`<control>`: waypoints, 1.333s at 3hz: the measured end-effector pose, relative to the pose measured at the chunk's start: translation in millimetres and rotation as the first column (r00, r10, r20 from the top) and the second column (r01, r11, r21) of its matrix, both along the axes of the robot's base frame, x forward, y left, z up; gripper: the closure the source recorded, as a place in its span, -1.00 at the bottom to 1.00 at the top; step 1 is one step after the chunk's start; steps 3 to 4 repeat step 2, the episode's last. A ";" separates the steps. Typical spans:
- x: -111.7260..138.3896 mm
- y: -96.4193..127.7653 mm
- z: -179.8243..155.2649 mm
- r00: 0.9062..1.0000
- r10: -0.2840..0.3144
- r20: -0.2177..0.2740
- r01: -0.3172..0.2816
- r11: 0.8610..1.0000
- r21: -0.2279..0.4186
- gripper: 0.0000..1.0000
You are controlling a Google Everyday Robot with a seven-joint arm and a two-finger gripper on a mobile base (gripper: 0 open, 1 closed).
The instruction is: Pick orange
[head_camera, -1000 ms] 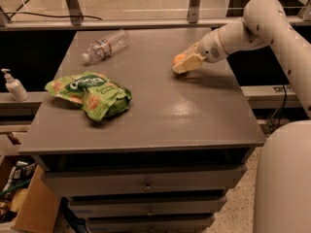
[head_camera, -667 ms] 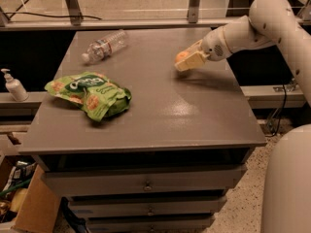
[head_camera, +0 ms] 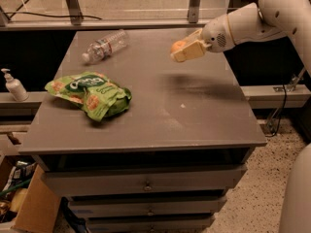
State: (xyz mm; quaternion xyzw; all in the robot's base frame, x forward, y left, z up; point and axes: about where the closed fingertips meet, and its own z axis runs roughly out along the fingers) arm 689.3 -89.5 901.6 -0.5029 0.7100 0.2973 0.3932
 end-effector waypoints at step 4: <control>-19.6 10.8 18.7 0.999 0.032 -0.028 -0.030 0.998 0.063 1.00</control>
Offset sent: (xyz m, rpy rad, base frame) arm -0.0173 0.0088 0.0164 0.0531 0.0246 0.0258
